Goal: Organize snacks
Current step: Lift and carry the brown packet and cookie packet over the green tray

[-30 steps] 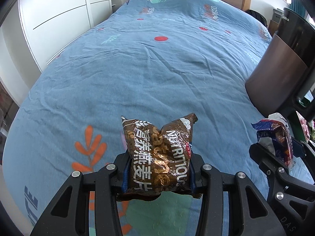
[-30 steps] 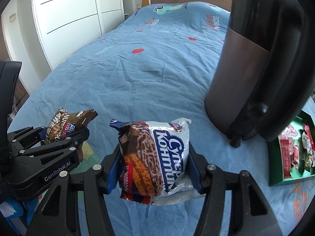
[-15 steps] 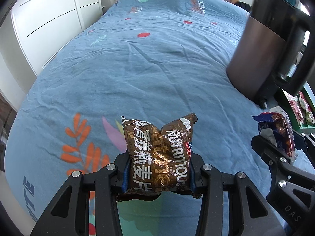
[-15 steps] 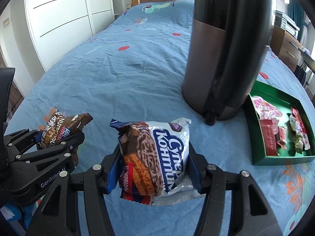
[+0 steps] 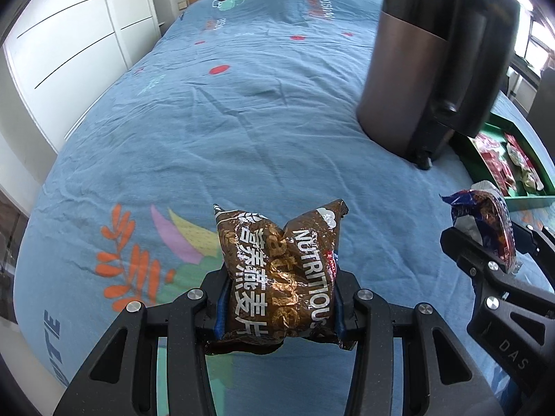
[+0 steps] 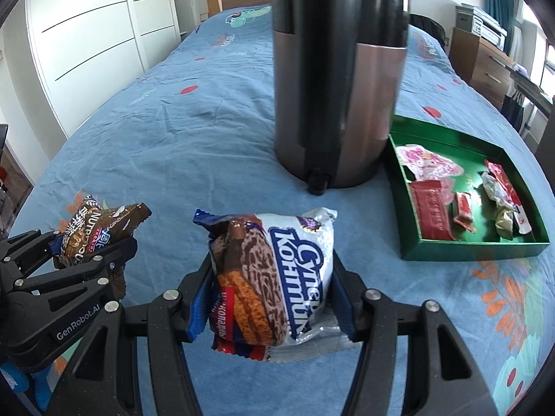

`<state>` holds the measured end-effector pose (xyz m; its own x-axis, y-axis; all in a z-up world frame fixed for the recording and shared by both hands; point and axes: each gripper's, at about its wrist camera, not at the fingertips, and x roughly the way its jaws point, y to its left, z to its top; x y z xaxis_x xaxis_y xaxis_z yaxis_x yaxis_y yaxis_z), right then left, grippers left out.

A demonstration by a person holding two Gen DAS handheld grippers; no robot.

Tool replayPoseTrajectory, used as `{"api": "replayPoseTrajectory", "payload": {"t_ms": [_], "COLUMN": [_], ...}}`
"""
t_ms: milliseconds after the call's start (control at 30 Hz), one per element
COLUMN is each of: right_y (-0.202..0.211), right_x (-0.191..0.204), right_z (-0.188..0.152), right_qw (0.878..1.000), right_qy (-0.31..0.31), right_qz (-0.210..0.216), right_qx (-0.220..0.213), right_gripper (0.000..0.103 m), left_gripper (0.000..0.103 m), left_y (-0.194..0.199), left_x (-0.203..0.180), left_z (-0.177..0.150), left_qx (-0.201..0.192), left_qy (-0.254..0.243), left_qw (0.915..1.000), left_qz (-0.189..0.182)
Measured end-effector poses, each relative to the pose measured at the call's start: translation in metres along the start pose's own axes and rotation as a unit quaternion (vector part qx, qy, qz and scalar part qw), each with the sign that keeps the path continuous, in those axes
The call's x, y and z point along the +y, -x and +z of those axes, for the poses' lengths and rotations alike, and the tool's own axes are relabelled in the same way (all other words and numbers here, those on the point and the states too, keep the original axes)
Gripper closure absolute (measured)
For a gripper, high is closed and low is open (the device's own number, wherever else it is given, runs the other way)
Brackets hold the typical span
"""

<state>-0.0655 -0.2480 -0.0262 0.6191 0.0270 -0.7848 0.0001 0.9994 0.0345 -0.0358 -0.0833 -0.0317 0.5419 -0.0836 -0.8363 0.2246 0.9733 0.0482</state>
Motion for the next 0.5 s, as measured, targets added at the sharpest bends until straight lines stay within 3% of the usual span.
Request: {"api": "replayPoseTrajectory", "payload": {"t_ms": [500], "right_y": [0.016], "right_x": [-0.054], "right_z": [-0.015], "right_qw": [0.999], "right_qy": [-0.035], "right_qz": [-0.028], "right_qx": [-0.005], "right_gripper": [0.000], "left_gripper": [0.064], "left_y": [0.013], "left_x": [-0.056], "left_z": [0.001], "left_qx": [0.004], "left_qy": [-0.040], "left_qw": [0.9991], "left_qz": [-0.017]}}
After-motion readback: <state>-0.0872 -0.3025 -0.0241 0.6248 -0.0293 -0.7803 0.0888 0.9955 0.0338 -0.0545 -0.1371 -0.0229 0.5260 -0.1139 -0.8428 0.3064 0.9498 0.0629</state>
